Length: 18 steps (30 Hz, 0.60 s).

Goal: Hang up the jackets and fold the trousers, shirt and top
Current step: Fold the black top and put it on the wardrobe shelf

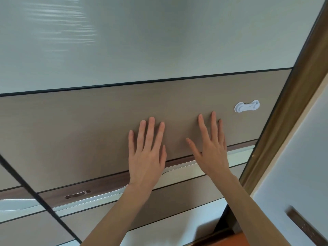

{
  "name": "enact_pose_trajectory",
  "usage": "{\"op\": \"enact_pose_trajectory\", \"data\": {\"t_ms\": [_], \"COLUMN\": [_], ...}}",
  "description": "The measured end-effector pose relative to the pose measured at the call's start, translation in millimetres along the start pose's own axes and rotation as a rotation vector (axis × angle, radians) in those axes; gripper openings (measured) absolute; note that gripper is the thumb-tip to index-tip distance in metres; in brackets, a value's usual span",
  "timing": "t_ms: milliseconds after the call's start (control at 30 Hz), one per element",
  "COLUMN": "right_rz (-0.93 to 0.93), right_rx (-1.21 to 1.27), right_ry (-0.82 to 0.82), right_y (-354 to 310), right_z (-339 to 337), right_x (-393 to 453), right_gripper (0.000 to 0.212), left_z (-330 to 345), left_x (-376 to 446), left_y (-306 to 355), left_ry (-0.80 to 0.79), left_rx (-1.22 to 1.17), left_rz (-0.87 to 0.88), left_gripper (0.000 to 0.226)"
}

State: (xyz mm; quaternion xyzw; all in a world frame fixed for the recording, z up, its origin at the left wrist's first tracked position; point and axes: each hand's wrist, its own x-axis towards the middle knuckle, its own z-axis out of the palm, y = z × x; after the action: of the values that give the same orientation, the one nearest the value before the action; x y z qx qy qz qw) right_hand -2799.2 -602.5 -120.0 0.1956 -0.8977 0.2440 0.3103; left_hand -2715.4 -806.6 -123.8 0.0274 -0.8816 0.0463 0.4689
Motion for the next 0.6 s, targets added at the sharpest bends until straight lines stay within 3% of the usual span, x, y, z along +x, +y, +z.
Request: {"op": "enact_pose_trajectory", "data": {"t_ms": [233, 600], "right_rz": [0.020, 0.050], "right_rx": [0.003, 0.005], "right_ry": [-0.021, -0.037], "right_y": [38, 81], "right_z": [-7, -24], "right_x": [11, 21], "right_gripper": [0.087, 0.084], "left_z": [9, 23], "left_x": [-1, 10], "left_y": [5, 29], "left_ry": [0.073, 0.008], "left_rx": [-0.032, -0.015], "left_rz": [-0.036, 0.038], "left_gripper": [0.068, 0.066]}}
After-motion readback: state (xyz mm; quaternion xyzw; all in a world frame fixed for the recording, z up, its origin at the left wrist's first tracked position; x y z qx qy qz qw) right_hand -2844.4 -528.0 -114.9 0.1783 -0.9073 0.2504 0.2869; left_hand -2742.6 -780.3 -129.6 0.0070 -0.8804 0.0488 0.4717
